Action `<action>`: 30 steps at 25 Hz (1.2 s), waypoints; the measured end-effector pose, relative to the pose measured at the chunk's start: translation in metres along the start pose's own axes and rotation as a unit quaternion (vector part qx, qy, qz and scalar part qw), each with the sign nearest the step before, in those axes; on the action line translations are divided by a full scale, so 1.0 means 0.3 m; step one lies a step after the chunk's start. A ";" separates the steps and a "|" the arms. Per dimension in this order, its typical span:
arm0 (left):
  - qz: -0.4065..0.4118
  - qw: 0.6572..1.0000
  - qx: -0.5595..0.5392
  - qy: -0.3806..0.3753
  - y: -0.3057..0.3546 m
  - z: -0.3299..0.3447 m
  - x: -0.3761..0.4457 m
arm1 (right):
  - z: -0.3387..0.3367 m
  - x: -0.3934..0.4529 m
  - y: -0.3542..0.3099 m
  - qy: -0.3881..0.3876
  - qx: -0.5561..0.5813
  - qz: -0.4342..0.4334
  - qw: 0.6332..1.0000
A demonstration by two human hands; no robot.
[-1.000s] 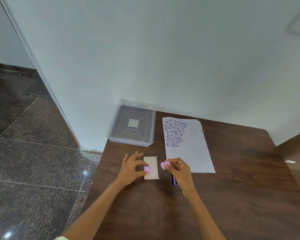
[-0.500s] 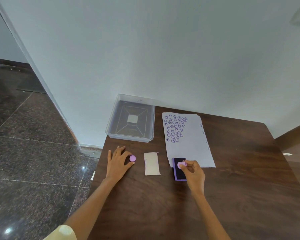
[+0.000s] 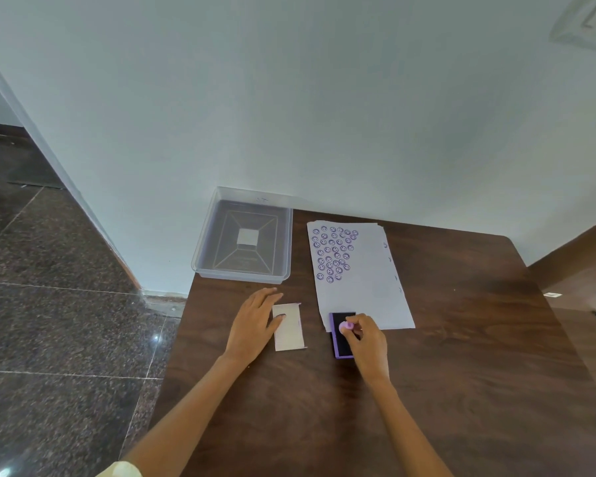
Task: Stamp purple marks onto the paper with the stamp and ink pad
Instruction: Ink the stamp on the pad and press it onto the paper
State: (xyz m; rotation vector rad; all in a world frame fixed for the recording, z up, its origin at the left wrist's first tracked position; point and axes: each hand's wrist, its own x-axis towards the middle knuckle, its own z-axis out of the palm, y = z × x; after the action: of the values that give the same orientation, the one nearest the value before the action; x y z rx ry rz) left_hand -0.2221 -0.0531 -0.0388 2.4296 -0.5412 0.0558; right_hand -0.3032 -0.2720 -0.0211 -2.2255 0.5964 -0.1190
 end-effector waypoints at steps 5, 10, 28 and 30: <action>0.081 0.993 0.047 -0.070 0.109 0.090 0.107 | 0.010 0.017 -0.013 0.035 -0.158 -0.017 0.987; 0.044 0.982 0.120 -0.140 0.170 0.180 0.192 | 0.022 0.013 -0.009 0.050 -0.199 -0.027 0.978; -0.016 0.937 0.247 -0.246 0.193 0.233 0.249 | -0.109 0.128 0.020 0.034 0.584 0.273 0.763; -0.022 0.937 0.248 -0.246 0.192 0.234 0.254 | -0.109 0.144 0.042 0.012 0.605 0.295 0.739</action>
State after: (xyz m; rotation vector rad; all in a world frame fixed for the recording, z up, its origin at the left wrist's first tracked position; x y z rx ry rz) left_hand -0.1818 -0.1642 -0.0479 2.9625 -0.7626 -0.5070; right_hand -0.2787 -0.3213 -0.0133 -0.7095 0.8682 -0.1455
